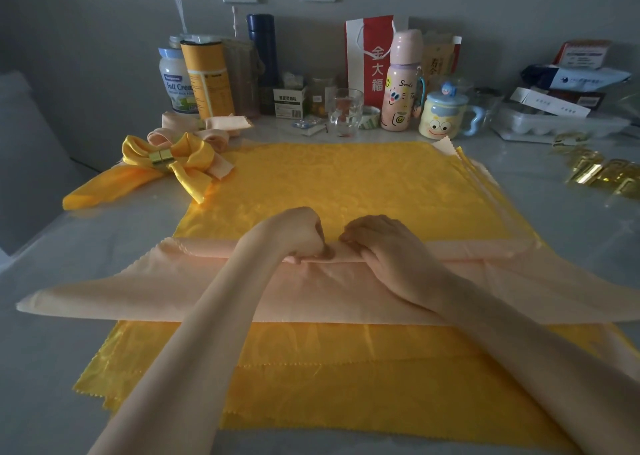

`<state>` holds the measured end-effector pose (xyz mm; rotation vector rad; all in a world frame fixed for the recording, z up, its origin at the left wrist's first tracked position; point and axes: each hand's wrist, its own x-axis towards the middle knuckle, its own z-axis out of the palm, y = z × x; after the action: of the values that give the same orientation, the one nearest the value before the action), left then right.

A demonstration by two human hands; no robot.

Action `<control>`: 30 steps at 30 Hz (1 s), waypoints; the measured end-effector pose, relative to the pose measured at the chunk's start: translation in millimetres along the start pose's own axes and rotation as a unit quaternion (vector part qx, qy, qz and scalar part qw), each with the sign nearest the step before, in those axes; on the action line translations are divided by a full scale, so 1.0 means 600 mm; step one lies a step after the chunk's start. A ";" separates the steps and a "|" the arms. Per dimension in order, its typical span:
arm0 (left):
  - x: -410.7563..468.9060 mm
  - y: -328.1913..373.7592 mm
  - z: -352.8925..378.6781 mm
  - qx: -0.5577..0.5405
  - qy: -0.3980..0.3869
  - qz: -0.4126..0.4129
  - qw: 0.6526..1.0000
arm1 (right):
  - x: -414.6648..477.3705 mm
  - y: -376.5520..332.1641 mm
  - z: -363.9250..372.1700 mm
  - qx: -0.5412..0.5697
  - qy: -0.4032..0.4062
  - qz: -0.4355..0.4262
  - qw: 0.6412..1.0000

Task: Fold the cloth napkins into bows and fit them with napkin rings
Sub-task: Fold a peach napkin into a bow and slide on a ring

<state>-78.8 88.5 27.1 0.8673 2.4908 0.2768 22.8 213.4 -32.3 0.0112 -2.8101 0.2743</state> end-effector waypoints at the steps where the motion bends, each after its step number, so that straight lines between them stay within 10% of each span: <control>1: 0.001 0.000 0.000 -0.001 0.001 0.002 1.000 | 0.000 0.000 0.002 0.002 -0.020 0.003 1.000; 10: 0.009 -0.001 0.004 0.043 0.032 0.005 0.999 | -0.002 0.024 -0.014 -0.034 -0.143 0.110 0.983; 30: 0.006 -0.009 0.009 0.048 0.128 0.052 0.989 | -0.033 0.035 -0.069 0.085 0.008 0.149 0.985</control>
<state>-81.4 87.0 19.0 1.0631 2.7179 0.3238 53.6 241.5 -4.1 -0.3723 -2.7564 0.5793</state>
